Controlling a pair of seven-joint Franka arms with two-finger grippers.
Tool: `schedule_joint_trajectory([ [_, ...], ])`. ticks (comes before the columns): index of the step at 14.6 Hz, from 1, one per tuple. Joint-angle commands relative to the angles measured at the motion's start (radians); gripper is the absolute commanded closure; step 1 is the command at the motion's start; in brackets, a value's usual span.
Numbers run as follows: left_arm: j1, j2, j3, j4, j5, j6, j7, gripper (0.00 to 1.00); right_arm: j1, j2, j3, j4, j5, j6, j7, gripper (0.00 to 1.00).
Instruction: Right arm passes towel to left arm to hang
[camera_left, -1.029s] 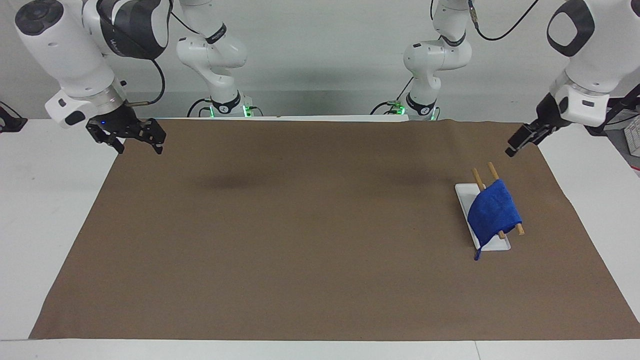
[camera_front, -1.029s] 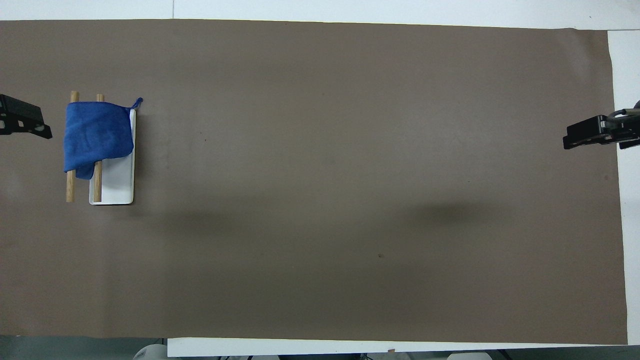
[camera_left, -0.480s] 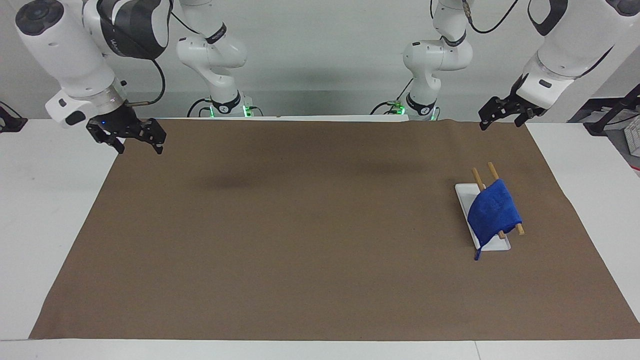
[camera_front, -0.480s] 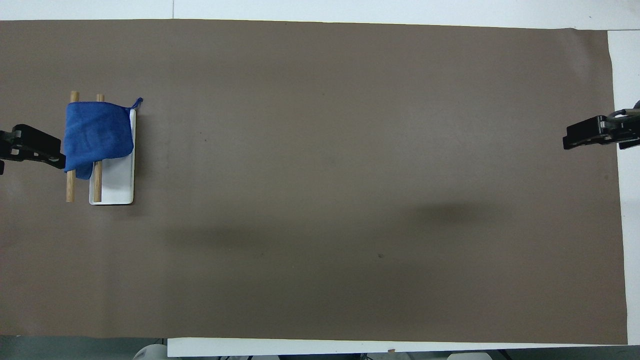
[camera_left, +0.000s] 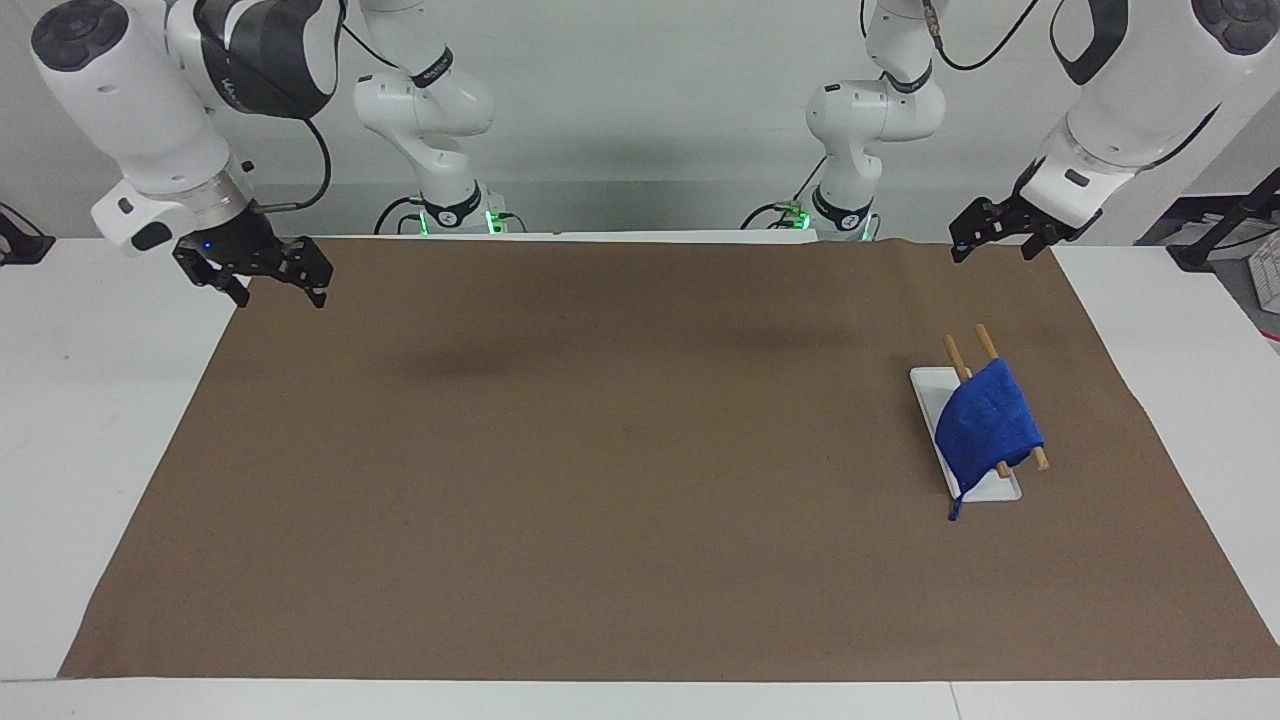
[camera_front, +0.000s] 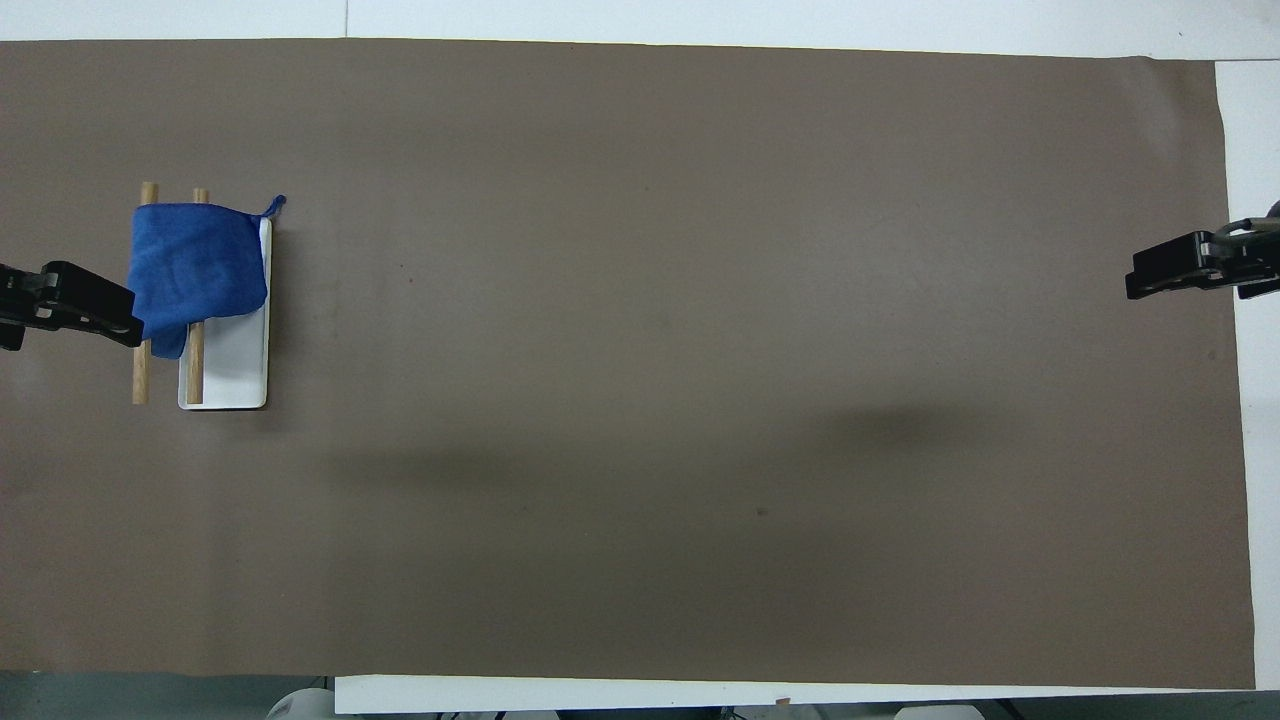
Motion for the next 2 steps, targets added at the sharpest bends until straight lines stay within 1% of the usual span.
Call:
schedule_joint_trajectory([
  [1, 0.014, -0.012, -0.007, -0.007, -0.001, 0.03, 0.025, 0.0, -0.002, -0.01, -0.001, -0.004, 0.002, -0.013, -0.015, 0.0],
  [2, 0.014, -0.013, -0.005, -0.007, -0.002, 0.033, 0.016, 0.0, -0.002, -0.01, -0.001, -0.004, 0.002, -0.013, -0.015, 0.0],
])
